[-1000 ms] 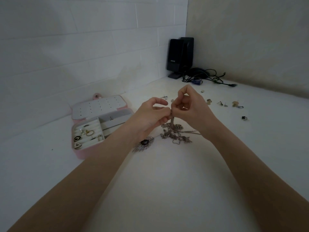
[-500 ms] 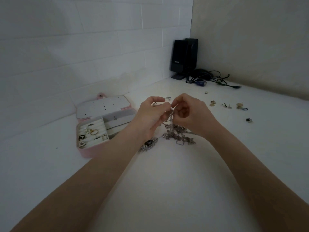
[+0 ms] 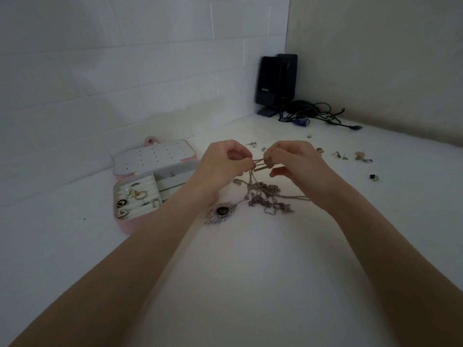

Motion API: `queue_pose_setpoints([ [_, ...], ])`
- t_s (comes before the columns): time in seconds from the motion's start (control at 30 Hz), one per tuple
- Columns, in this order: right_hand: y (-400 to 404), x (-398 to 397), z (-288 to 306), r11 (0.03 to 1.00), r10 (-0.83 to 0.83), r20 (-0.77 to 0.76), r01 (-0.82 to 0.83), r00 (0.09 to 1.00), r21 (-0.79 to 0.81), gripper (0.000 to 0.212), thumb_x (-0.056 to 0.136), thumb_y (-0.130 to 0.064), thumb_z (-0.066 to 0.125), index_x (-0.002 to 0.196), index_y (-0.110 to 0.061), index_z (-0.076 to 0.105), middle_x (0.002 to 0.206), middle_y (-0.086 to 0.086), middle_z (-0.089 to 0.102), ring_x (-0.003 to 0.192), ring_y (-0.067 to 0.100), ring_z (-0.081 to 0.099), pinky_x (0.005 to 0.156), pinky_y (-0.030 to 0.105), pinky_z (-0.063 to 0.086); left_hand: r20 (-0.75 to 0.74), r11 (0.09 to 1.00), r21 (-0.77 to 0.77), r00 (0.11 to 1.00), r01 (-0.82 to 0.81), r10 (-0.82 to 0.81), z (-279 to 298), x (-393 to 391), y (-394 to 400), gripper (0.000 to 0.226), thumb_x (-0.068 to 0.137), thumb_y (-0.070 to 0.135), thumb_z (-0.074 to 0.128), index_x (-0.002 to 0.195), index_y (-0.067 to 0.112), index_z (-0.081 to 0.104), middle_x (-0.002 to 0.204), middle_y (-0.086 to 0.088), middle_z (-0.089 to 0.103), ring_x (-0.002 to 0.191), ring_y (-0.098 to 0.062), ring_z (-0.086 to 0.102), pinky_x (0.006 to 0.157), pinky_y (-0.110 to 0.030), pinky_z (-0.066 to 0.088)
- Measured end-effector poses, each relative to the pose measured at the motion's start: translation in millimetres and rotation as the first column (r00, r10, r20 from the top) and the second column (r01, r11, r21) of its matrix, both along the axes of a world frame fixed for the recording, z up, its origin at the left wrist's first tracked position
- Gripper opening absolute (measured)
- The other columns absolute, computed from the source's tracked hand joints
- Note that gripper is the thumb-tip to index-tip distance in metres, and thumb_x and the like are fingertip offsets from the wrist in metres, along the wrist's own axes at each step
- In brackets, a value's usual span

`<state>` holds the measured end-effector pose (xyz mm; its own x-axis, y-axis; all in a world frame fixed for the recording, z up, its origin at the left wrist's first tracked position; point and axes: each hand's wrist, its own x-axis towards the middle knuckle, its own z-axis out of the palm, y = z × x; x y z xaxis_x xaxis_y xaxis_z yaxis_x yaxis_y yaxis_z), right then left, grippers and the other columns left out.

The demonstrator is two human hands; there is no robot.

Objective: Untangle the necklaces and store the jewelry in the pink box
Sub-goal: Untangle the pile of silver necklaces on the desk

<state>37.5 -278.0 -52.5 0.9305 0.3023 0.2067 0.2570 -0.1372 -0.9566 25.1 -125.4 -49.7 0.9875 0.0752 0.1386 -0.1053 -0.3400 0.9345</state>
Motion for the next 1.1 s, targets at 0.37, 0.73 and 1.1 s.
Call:
queue_pose_setpoints([
  [0.37, -3.5, 0.1, 6.7, 0.86, 0.281, -0.064, -0.222, 0.958, 0.459, 0.014, 0.076, -0.01, 0.056, 0.064, -0.014, 0.061, 0.074, 0.003, 0.06, 0.076, 0.012, 0.058, 0.069, 0.024, 0.047, 0.02, 0.927, -0.369, 0.998, 0.06, -0.057, 20.7, -7.6, -0.4, 0.013, 0.082, -0.003, 0.064, 0.081, 0.009, 0.059, 0.076, -0.008, 0.069, 0.065, -0.012, 0.066, 0.066, -0.017, 0.055],
  [0.73, 2.1, -6.8, 0.4, 0.993, 0.013, -0.022, -0.011, 1.0, 0.117, 0.006, 0.087, -0.008, 0.061, 0.081, -0.006, 0.059, 0.05, -0.001, 0.049, 0.049, 0.012, 0.039, 0.053, 0.023, 0.036, -0.08, 0.808, -0.589, 0.993, 0.023, -0.087, 18.3, -7.3, -4.1, 0.016, 0.082, -0.004, 0.063, 0.083, 0.011, 0.057, 0.075, -0.005, 0.065, 0.068, -0.011, 0.063, 0.059, -0.012, 0.049],
  [1.1, 1.6, -2.0, -0.8, 0.953, -0.006, -0.017, 0.011, 1.0, 0.303, 0.012, 0.09, -0.009, 0.055, 0.078, -0.011, 0.056, 0.047, -0.006, 0.044, 0.051, 0.01, 0.038, 0.063, 0.023, 0.035, 0.016, 0.998, 0.042, 0.998, 0.056, -0.056, 4.9, -4.8, -4.9, 0.02, 0.08, 0.003, 0.064, 0.075, 0.021, 0.057, 0.072, 0.003, 0.057, 0.065, -0.011, 0.052, 0.058, -0.021, 0.044],
])
